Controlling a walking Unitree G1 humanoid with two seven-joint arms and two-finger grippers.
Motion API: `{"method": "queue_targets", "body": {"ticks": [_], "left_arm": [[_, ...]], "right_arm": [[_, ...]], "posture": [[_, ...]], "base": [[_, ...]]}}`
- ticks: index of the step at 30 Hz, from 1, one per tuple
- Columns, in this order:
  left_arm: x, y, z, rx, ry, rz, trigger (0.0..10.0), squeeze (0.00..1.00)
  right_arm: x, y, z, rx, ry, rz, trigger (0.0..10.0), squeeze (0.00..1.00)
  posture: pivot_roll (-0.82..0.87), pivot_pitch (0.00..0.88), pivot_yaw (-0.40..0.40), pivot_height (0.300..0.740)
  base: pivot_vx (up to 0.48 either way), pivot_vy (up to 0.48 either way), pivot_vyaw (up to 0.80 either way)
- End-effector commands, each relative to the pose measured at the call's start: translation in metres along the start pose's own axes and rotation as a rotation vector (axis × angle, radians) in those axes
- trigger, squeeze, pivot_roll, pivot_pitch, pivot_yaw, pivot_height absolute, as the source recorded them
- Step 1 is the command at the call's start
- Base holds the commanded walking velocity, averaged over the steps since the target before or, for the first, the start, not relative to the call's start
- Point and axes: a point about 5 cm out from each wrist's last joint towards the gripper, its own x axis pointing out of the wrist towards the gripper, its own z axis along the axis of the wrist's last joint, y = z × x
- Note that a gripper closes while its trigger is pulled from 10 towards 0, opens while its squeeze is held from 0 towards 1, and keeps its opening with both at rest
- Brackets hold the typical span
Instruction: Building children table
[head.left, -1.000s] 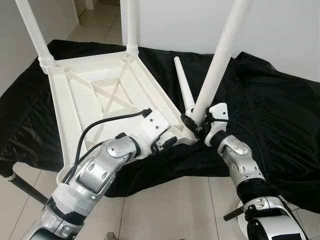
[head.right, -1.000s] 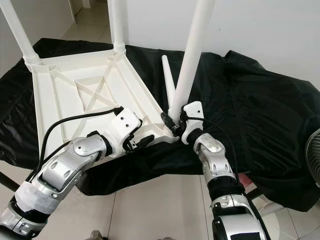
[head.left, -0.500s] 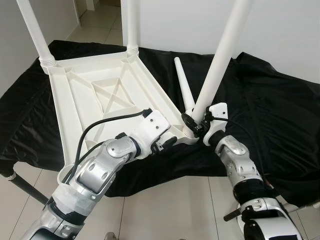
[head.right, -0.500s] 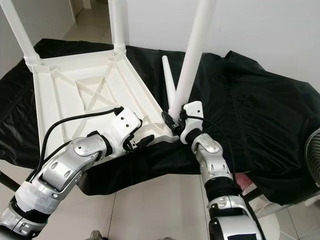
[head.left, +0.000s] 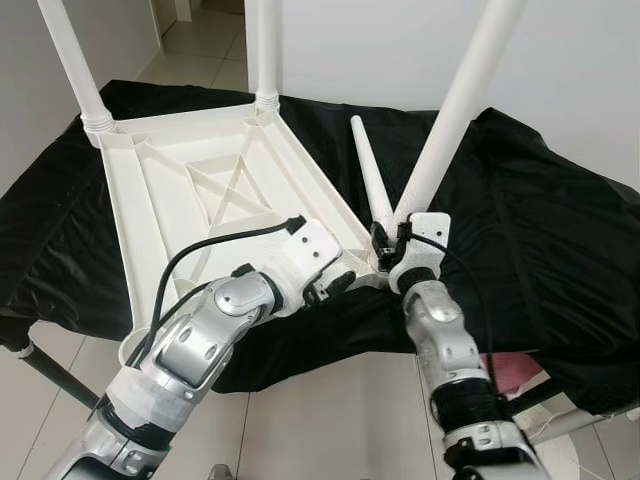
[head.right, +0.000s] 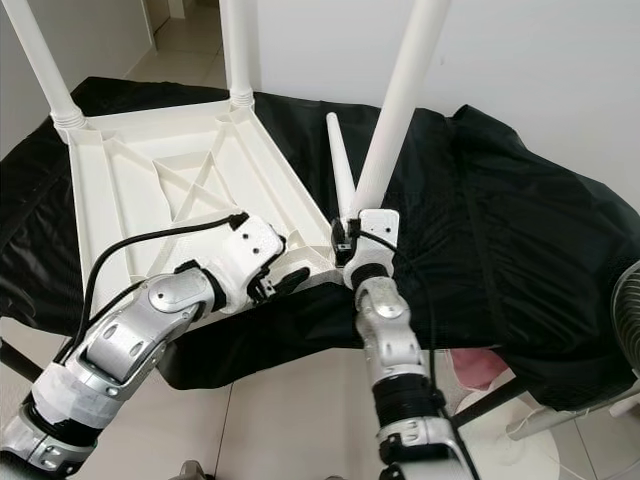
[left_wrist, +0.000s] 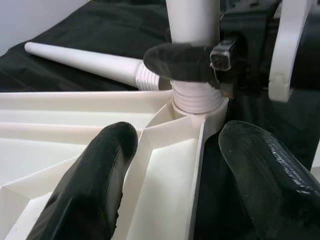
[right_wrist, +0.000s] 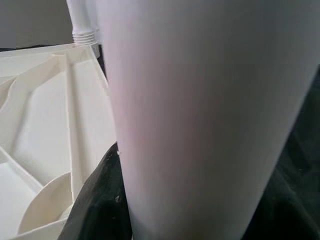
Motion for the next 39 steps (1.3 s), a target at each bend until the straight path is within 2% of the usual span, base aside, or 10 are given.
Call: {"method": "queue_targets", "body": {"ticks": [1, 4, 5, 9, 15, 16, 17, 24, 28, 39], "left_arm": [[0.001, 0.005, -0.001, 0.007, 0.008, 0.041, 10.0, 0.0], [0.001, 0.008, -0.001, 0.003, 0.005, 0.063, 10.0, 0.0], [0.001, 0.011, 0.0, -0.001, 0.003, 0.075, 10.0, 0.0], [-0.001, 0.018, -0.002, -0.034, 0.009, 0.107, 10.0, 0.0], [-0.003, 0.023, -0.007, -0.036, 0.03, 0.119, 10.0, 0.0], [-0.004, 0.025, -0.008, -0.036, 0.037, 0.126, 10.0, 0.0], [-0.005, 0.029, -0.012, -0.049, 0.055, 0.131, 10.0, 0.0], [-0.009, 0.039, -0.024, -0.044, 0.124, 0.136, 10.0, 0.0], [-0.009, 0.054, -0.039, -0.033, 0.232, 0.145, 10.0, 0.0], [-0.011, 0.062, -0.043, -0.04, 0.259, 0.097, 10.0, 0.0]], "right_arm": [[-0.004, -0.002, -0.002, 0.001, 0.001, -0.021, 10.0, 0.0], [-0.005, 0.002, -0.001, 0.012, -0.012, -0.004, 10.0, 0.0], [-0.006, 0.001, 0.003, 0.035, -0.035, 0.009, 10.0, 1.0], [-0.012, -0.003, 0.009, 0.043, -0.09, 0.008, 10.0, 1.0], [-0.016, -0.004, 0.008, 0.033, -0.086, -0.003, 10.0, 1.0], [-0.019, -0.003, 0.008, 0.036, -0.088, 0.021, 10.0, 0.69], [-0.022, -0.003, 0.007, 0.036, -0.088, 0.037, 10.0, 0.0], [-0.032, -0.008, 0.005, 0.035, -0.093, 0.052, 10.0, 0.0], [-0.034, -0.014, 0.003, -0.005, -0.075, 0.042, 10.0, 0.0], [-0.033, -0.022, 0.009, -0.038, -0.085, 0.024, 10.0, 0.0]], "posture": [[0.04, 0.03, -0.072, 0.74], [0.03, 0.03, -0.067, 0.74], [0.03, 0.031, -0.064, 0.74], [0.03, 0.032, -0.058, 0.74], [0.03, 0.033, -0.058, 0.74], [0.03, 0.034, -0.058, 0.74], [0.03, 0.034, -0.057, 0.74], [0.02, 0.045, -0.051, 0.74], [0.0, 0.075, -0.044, 0.74], [-0.03, 0.093, -0.029, 0.74]], "base": [[0.0, 0.0, 0.0], [0.0, 0.0, 0.0], [0.0, 0.0, 0.0], [0.0, 0.0, 0.0], [0.0, 0.0, 0.0], [0.0, 0.0, 0.0], [0.0, 0.0, 0.0], [0.0, 0.0, 0.0], [0.0, 0.0, 0.0], [0.0, 0.0, 0.0]]}}
